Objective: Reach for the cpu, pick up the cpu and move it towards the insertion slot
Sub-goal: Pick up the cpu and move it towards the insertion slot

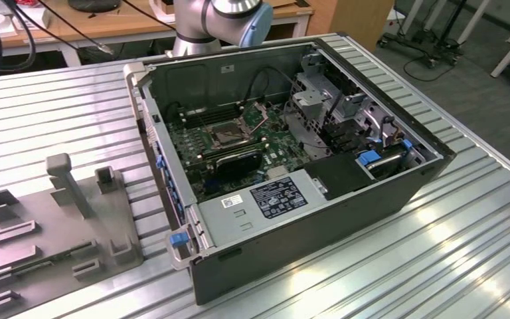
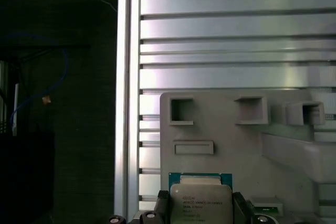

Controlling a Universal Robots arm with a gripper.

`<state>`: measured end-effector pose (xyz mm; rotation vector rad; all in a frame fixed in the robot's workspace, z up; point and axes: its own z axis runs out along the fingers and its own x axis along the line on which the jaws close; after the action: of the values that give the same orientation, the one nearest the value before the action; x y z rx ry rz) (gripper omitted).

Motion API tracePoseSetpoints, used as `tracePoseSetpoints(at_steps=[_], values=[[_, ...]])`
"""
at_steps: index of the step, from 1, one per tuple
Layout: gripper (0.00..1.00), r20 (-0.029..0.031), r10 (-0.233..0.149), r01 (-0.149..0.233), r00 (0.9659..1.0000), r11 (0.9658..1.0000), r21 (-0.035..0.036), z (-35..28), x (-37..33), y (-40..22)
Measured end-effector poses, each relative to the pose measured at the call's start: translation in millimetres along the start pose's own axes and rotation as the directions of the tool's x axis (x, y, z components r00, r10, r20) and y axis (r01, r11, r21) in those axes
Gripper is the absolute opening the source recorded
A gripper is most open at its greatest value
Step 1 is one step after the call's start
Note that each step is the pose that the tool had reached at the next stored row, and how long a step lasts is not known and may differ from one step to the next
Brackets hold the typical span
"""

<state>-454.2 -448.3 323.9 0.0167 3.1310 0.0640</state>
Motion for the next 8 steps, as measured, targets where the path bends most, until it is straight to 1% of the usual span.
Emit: tracePoseSetpoints(at_steps=[5,8], values=[[0.55,0.0001,0.0,0.0,1.0,1.0,-0.0001,-6.7,-0.1,0.3],[0.55,0.0003,0.0,0.0,1.0,1.0,-0.0002,-7.7,-0.1,0.3]])
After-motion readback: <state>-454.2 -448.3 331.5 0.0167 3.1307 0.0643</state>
